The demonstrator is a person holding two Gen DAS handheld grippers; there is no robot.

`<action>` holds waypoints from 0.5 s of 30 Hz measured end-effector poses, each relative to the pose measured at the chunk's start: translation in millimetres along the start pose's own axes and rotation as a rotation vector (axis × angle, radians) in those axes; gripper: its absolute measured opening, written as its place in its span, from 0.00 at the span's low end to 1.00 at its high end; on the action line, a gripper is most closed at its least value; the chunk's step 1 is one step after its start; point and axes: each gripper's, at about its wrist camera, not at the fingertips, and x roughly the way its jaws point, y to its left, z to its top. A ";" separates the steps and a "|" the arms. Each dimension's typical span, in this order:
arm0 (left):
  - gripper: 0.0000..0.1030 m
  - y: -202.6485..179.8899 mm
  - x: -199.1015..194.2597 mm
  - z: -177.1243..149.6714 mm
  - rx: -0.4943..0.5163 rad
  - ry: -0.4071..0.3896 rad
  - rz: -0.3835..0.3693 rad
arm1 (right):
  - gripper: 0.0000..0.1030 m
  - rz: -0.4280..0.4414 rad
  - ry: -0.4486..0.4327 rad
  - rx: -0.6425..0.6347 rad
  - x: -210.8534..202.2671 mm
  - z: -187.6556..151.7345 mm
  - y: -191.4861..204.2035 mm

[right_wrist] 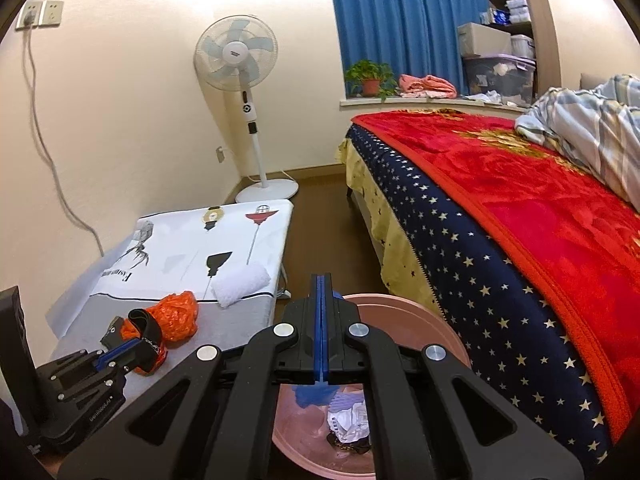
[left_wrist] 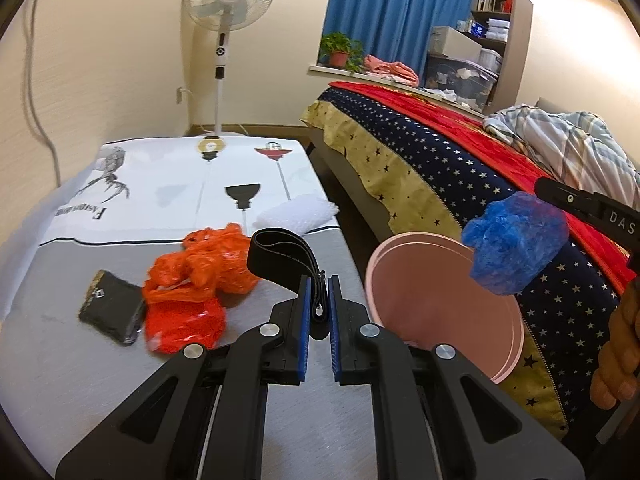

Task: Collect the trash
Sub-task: 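Carry the blue bag over the bin with the right tool while the left tool carries the strap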

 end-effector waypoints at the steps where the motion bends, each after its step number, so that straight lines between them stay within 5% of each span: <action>1: 0.08 -2.8 2.6 0.5 0.003 0.002 -0.006 | 0.00 -0.005 0.002 0.010 1.2 0.5 -3.1; 15: 0.08 -51.6 38.0 3.6 0.056 0.033 -0.116 | 0.00 -0.069 0.023 0.099 10.1 -0.4 -38.3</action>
